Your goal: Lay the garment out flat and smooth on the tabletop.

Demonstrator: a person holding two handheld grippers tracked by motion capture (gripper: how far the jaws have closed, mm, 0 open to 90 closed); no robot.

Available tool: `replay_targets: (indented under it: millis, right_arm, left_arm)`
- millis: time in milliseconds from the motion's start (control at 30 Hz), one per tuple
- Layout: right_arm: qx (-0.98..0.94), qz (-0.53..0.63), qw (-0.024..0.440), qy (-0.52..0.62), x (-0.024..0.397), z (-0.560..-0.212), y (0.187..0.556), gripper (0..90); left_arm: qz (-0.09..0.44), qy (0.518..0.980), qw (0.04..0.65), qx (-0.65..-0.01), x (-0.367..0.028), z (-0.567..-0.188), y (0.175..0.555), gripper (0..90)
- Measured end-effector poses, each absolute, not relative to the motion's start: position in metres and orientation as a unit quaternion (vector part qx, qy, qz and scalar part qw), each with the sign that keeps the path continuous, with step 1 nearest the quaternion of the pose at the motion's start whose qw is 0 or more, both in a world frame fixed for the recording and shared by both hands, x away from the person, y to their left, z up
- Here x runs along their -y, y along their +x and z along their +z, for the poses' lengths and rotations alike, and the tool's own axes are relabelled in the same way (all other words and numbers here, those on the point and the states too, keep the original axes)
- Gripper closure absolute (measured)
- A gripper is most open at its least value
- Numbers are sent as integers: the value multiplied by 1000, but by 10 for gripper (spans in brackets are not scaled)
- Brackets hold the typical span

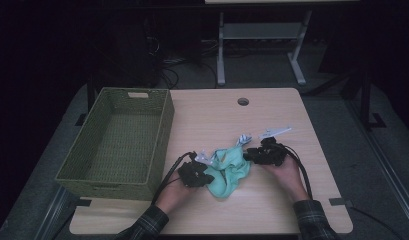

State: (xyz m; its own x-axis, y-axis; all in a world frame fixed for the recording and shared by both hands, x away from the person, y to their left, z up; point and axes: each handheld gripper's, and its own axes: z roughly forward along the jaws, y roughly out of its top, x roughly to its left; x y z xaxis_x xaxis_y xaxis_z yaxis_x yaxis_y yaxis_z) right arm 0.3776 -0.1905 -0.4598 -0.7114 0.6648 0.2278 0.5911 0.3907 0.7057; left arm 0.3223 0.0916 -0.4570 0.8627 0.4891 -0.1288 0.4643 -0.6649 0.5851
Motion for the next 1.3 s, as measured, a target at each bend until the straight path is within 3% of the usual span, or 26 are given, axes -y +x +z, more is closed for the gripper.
replay_targets:
  millis: [167,400,1200,1300]
  right_arm:
    - [-848,377,46,371,183,-468,377,662]
    - [-854,379,54,352,181,-469,373,836]
    - [-809,357,129,449,250,-451,357,850]
    - [-806,352,120,461,260,-453,352,848]
  left_arm:
    - [18,911,317,-264,-91,-457,322,896]
    - [21,916,310,-255,-91,-456,323,896]
    - [20,916,308,-255,-91,-456,323,896]
    - [19,917,308,-253,-91,-456,324,896]
